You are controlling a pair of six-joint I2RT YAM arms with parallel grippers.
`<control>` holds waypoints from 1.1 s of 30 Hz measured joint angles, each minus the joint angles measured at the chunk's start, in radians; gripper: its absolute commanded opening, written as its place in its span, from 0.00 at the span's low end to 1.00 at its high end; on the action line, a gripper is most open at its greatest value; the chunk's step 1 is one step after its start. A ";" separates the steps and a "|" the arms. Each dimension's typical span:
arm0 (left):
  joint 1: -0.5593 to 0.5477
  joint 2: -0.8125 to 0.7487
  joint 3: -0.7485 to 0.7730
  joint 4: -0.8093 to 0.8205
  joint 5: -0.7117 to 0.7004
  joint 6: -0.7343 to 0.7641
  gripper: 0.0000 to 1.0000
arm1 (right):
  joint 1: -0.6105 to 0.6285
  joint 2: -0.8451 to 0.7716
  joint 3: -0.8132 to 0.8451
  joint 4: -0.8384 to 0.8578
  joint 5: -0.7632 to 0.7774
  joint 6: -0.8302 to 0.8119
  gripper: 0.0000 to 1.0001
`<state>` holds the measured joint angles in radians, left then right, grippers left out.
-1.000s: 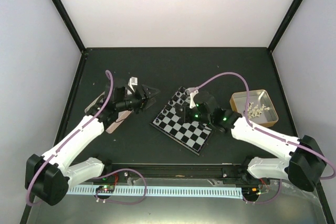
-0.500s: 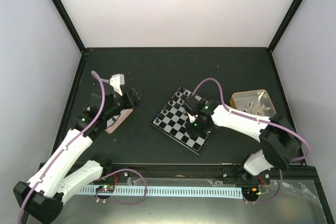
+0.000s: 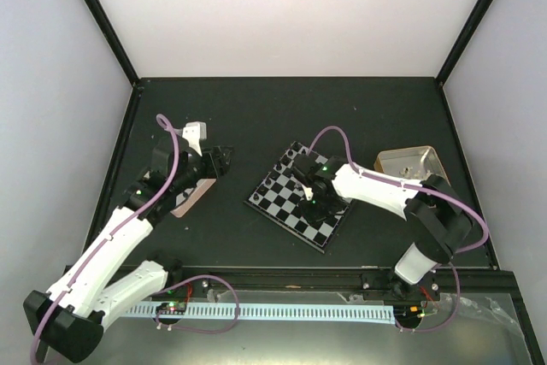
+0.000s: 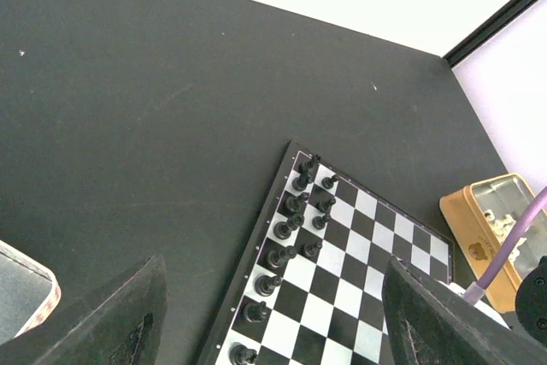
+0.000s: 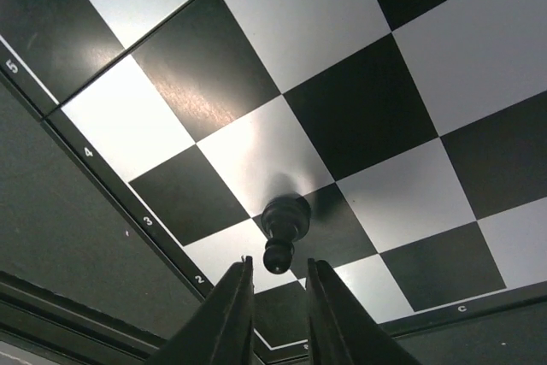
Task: Set up the chess pieces on the board
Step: Place the chess piece on the chessboard, then move the chess piece to the chessboard.
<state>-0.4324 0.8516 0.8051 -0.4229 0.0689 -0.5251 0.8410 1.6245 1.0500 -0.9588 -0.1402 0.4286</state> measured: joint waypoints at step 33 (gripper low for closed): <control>0.000 0.000 0.000 -0.024 -0.026 0.000 0.70 | 0.000 0.007 -0.001 0.075 0.045 0.046 0.01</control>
<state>-0.4324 0.8520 0.8055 -0.4469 0.0425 -0.5251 0.8410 1.6318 1.0492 -0.8837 -0.0948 0.4747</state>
